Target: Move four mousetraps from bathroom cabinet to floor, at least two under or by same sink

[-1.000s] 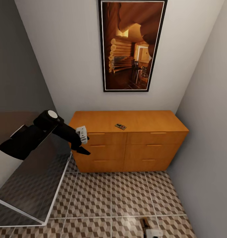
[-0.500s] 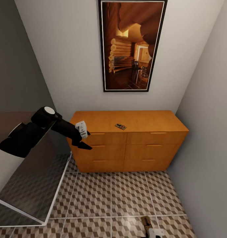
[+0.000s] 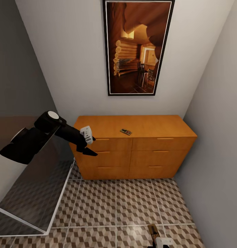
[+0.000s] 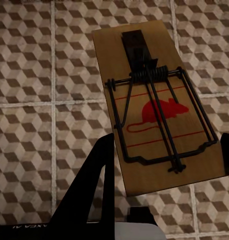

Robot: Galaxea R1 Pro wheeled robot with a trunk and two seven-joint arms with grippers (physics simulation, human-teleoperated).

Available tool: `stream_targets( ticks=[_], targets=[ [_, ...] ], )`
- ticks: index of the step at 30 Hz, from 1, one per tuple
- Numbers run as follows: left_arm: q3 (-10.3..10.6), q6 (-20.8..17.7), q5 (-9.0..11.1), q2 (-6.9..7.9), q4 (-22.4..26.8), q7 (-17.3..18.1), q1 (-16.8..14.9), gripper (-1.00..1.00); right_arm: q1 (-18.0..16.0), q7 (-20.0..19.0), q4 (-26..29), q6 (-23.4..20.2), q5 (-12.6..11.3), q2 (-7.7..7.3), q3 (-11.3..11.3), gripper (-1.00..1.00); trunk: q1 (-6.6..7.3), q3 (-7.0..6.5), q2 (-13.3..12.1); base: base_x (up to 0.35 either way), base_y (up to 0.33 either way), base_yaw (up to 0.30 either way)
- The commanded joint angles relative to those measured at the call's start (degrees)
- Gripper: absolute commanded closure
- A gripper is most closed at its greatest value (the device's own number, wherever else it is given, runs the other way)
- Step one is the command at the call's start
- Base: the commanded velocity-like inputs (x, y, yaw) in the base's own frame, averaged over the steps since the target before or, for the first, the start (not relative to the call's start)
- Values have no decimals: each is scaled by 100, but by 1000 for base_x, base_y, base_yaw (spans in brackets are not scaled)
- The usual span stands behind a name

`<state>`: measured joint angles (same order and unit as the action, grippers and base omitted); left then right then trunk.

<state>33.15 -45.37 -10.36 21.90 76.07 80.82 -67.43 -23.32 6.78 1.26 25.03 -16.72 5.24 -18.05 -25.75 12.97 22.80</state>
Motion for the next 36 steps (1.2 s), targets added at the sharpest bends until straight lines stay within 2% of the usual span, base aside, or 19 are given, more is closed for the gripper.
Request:
stream_targets(
  ticks=[1, 9, 31, 36],
  targets=[
    [5, -60, -41, -6, 6, 43, -7, -100, -5, 18, -5, 19, -50, 2, -50, 100, -3, 11, 11, 0, 0, 0],
    [19, -60, -53, -59, 0, 36, -7, -100, -6, 18, -3, 19, -50, 7, -50, 100, -3, 11, 11, 55, 0, 0],
    [25, -60, -54, -69, 0, 30, -7, -100, -6, 16, -3, 19, -48, 42, -50, 100, -3, 11, 11, 201, 0, 0],
    [25, -60, -59, -113, -2, 30, -7, -100, -6, 17, -3, 19, -50, 46, -50, 100, -3, 11, 11, 187, 0, 0]
  ],
)
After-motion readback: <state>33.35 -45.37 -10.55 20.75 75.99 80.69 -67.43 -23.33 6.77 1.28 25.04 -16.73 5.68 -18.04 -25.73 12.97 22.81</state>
